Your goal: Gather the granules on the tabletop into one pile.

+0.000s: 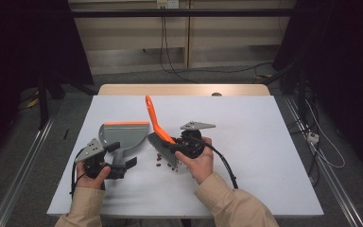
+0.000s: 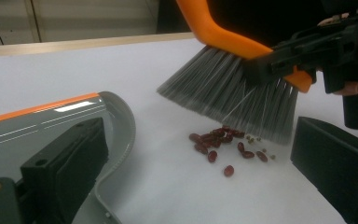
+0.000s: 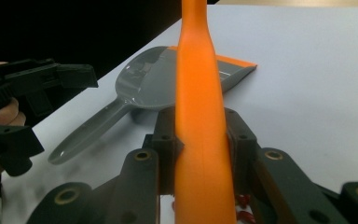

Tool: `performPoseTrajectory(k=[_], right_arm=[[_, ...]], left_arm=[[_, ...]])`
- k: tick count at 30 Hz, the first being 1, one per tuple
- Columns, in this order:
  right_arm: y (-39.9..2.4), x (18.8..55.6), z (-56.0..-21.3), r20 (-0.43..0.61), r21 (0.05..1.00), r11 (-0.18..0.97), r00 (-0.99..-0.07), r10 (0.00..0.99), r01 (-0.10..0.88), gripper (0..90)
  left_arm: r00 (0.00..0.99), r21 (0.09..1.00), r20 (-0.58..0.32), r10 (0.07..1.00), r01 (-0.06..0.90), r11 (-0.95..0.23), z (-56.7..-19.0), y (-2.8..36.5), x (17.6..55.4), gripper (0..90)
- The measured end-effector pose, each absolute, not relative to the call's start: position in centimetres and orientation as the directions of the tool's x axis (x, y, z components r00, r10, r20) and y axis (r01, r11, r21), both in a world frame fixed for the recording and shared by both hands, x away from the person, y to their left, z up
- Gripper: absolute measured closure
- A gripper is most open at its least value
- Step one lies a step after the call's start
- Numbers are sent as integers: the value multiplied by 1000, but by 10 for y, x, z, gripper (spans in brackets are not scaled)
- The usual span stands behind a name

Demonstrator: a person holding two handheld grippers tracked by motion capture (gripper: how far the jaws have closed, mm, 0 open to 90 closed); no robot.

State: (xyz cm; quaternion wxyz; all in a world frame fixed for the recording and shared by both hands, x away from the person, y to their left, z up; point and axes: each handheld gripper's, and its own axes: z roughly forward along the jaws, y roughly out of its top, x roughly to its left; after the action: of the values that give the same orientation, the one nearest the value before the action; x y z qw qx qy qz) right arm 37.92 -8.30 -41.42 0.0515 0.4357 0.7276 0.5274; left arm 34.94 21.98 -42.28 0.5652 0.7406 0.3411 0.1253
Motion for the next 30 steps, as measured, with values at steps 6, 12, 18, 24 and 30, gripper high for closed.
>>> performPoseTrajectory(k=[6, 12, 18, 24, 30], right_arm=[[-60, 376, -428, 429, 776, 42, -576, 696, 629, 714], [-47, 373, -440, 495, 726, -2, -522, 694, 687, 713], [-60, 377, -445, 504, 678, -28, -438, 745, 734, 714], [-69, 377, -447, 515, 656, -55, -392, 762, 753, 712], [-73, 377, -445, 500, 650, -54, -373, 782, 758, 712]], left_arm=[[736, 924, -196, 648, 359, -129, -422, 221, 349, 36], [736, 924, -197, 648, 361, -129, -423, 221, 350, 36], [737, 924, -195, 647, 360, -131, -423, 221, 350, 36], [738, 924, -190, 647, 357, -136, -423, 220, 349, 36], [736, 924, -192, 649, 358, -133, -422, 221, 349, 36]])
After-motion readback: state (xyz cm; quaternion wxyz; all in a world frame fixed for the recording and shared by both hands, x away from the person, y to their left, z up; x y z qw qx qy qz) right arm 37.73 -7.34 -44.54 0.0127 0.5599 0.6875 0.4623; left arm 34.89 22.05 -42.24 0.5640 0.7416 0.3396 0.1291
